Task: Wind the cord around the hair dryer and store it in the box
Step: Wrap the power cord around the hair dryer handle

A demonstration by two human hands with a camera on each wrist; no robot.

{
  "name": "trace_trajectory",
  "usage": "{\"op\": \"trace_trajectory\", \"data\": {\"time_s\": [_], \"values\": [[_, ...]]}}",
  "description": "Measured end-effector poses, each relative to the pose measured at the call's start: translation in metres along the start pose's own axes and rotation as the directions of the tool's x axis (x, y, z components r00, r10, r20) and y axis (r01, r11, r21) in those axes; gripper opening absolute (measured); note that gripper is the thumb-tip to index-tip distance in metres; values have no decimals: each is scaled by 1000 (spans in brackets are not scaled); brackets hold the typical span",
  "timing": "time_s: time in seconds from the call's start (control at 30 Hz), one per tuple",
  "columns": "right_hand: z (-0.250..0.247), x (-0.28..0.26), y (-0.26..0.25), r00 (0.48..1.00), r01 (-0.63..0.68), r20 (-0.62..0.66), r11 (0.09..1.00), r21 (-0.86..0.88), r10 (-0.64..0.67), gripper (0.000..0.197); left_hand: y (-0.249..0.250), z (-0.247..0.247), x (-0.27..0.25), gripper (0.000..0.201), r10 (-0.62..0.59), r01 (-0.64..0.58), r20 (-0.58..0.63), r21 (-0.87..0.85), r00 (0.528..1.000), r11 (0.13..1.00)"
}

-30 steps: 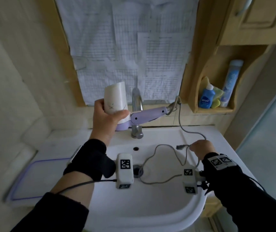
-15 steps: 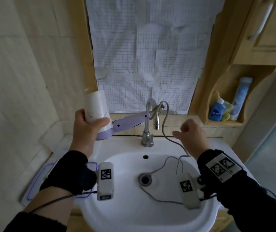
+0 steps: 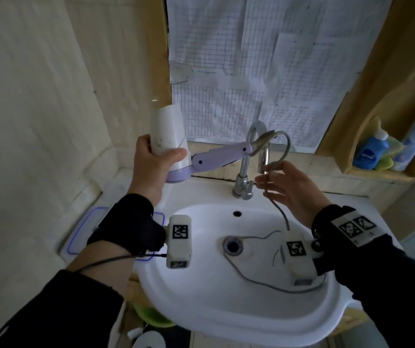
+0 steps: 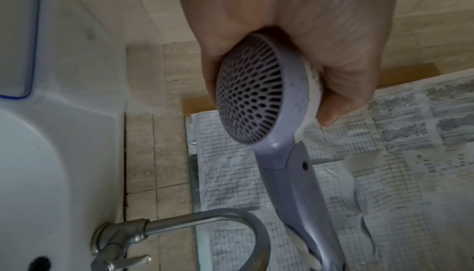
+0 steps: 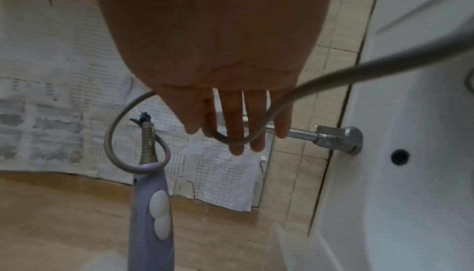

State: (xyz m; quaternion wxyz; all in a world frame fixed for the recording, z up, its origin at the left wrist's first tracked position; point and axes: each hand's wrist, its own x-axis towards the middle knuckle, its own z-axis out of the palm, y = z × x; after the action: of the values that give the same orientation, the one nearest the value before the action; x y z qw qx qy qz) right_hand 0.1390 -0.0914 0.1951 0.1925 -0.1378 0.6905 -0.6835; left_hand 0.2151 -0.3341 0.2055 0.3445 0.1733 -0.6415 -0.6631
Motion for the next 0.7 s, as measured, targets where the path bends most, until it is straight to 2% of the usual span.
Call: {"op": "trace_trajectory", "data": {"time_s": [0.13, 0.17, 0.23, 0.3, 0.33, 0.37, 0.43, 0.53, 0.7], "values": [[-5, -5, 7, 1000, 13, 8, 994, 107, -13, 26, -9, 1, -2, 57, -8, 8, -4, 32, 1000, 999], [-8, -5, 6, 999, 40, -8, 998, 52, -39, 27, -11, -1, -2, 57, -8, 8, 0, 54, 1000, 999], [-21, -3, 1, 990, 135, -13, 963, -235, -142, 29, -12, -4, -2, 57, -1, -3, 29, 110, 1000, 994], [-31, 0, -14, 966, 244, 66, 797, -552, -251, 30, -11, -6, -2, 59, 9, -23, 94, 154, 996, 988], [-33, 2, -23, 949, 299, 131, 698, -651, -285, 28, -11, -6, -2, 60, 8, -30, 136, 166, 991, 986], [-34, 3, -35, 935, 343, 195, 617, -708, -297, 25, -10, -6, -2, 61, -2, -31, 186, 174, 983, 984], [-35, 7, -58, 924, 379, 280, 538, -753, -259, 21, -7, -5, -3, 61, -29, -22, 298, 165, 954, 986], [-34, 16, -83, 927, 373, 333, 530, -761, -174, 17, -3, -2, -2, 57, -63, 42, 397, 61, 915, 997], [-32, 28, -86, 941, 303, 325, 646, -701, -90, 28, 0, -1, 2, 56, -85, 192, 416, -222, 906, 956]]}}
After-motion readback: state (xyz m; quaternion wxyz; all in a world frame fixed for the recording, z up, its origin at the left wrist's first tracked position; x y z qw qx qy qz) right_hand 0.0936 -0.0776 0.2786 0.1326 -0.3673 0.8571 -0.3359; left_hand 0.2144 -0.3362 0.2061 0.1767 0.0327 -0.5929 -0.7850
